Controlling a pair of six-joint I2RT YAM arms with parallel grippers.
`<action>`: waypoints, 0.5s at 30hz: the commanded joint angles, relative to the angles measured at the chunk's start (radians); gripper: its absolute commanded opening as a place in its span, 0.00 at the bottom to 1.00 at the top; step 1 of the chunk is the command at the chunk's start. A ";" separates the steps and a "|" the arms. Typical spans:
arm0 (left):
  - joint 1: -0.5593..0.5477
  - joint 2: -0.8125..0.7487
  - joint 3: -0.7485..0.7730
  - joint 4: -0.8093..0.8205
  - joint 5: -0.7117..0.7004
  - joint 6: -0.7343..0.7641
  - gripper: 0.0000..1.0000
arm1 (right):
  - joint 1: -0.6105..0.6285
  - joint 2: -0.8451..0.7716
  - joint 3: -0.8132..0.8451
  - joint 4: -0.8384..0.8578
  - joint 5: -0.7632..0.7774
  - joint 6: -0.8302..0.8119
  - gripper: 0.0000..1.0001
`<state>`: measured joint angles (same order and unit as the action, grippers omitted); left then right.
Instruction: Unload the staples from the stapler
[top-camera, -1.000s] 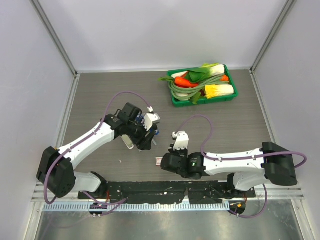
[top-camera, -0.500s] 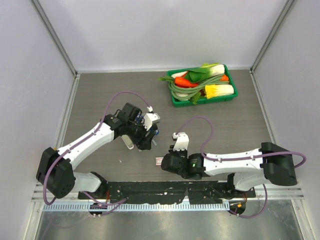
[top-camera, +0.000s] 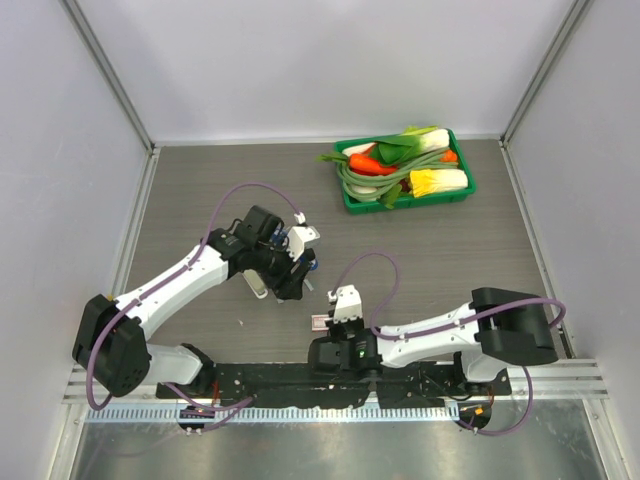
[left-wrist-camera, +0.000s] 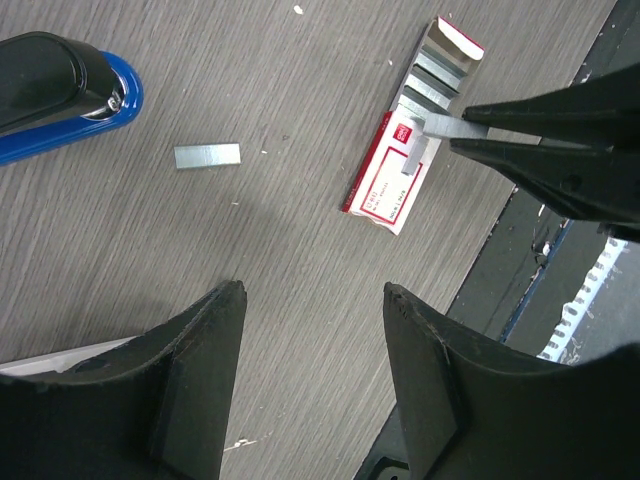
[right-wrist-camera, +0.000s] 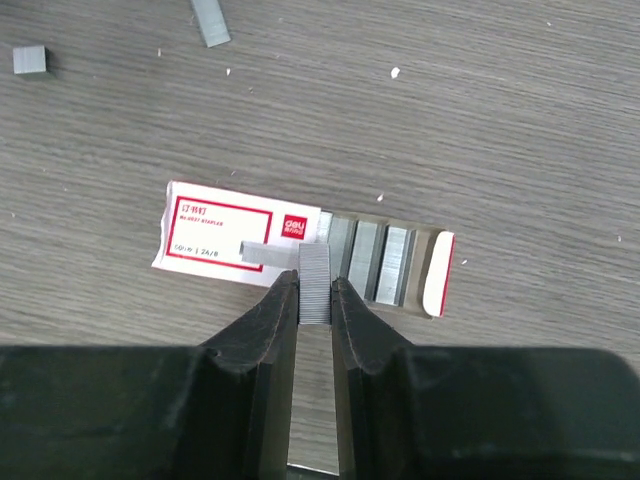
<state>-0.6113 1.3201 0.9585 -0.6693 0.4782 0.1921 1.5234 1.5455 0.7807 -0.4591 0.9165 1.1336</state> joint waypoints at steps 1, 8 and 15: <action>-0.002 -0.024 0.009 0.020 -0.001 0.013 0.61 | 0.026 0.011 0.054 -0.072 0.124 0.094 0.01; -0.002 -0.028 0.005 0.014 -0.001 0.017 0.61 | 0.027 -0.022 0.025 -0.052 0.134 0.103 0.01; -0.002 -0.025 0.011 0.002 0.010 0.018 0.61 | 0.020 -0.015 0.014 -0.052 0.134 0.114 0.01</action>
<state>-0.6113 1.3197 0.9585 -0.6697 0.4786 0.1944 1.5482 1.5620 0.7971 -0.5030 0.9794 1.2034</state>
